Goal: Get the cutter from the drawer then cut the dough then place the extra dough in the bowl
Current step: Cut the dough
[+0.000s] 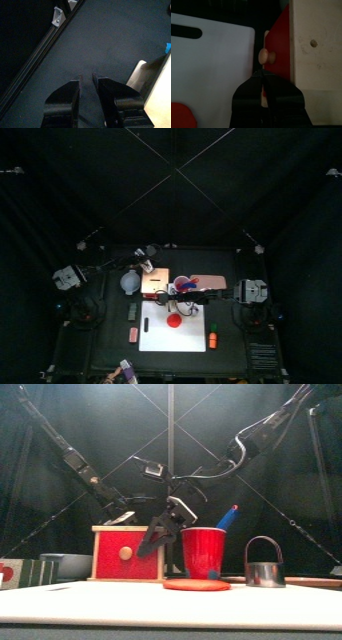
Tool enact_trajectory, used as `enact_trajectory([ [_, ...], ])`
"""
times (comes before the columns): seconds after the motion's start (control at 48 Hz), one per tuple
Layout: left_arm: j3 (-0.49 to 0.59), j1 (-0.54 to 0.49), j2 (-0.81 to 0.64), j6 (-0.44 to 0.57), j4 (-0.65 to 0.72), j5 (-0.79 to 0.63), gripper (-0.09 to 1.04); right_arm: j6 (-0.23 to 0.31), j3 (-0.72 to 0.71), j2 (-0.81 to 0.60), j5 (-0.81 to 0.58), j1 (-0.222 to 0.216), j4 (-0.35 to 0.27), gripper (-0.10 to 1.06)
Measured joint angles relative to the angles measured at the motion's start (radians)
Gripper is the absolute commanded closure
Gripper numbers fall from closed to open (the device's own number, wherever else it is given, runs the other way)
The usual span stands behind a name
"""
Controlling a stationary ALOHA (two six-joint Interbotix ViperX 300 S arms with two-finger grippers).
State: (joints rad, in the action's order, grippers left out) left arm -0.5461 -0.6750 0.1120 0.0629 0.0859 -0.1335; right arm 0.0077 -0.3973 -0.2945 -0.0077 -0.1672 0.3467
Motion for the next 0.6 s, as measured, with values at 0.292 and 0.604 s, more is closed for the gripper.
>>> enact_trajectory([
  [0.292,-0.003,0.0,0.0,-0.006,-0.023,0.028,0.27,0.003,0.002,0.0,0.0,0.008,0.0,0.7],
  [0.604,-0.018,0.0,-0.034,-0.006,-0.057,0.163,0.27,0.015,-0.04,0.144,0.026,0.138,-0.029,0.7],
])
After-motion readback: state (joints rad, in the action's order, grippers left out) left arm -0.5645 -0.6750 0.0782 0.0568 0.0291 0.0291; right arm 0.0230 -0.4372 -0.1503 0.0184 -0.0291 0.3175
